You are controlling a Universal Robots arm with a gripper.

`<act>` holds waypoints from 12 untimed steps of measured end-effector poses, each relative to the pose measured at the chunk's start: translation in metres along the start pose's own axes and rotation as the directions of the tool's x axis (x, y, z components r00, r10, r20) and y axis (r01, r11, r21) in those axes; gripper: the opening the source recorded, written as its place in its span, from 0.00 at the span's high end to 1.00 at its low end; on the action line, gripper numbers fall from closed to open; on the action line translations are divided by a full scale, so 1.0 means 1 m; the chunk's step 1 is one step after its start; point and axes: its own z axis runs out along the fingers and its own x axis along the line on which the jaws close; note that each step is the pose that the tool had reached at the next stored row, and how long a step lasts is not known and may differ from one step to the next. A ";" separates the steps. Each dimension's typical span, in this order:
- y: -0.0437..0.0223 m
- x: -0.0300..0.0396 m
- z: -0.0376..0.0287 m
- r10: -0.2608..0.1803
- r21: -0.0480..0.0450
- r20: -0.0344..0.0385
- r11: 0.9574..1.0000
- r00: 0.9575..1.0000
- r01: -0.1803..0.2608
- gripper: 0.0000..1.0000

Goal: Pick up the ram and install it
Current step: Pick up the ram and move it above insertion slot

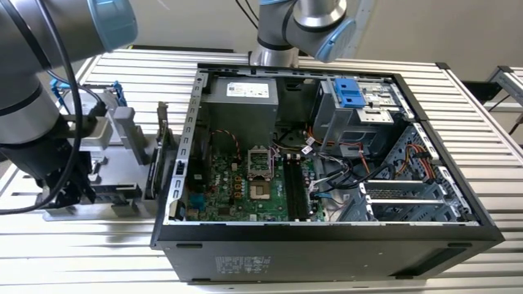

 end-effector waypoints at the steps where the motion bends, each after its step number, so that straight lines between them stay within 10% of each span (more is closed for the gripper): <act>1: 0.0000 0.0000 -0.0007 0.000 0.000 0.000 1.000 1.000 0.000 1.00; 12: 0.0001 -0.0002 -0.0072 0.000 0.000 0.000 1.000 1.000 0.000 1.00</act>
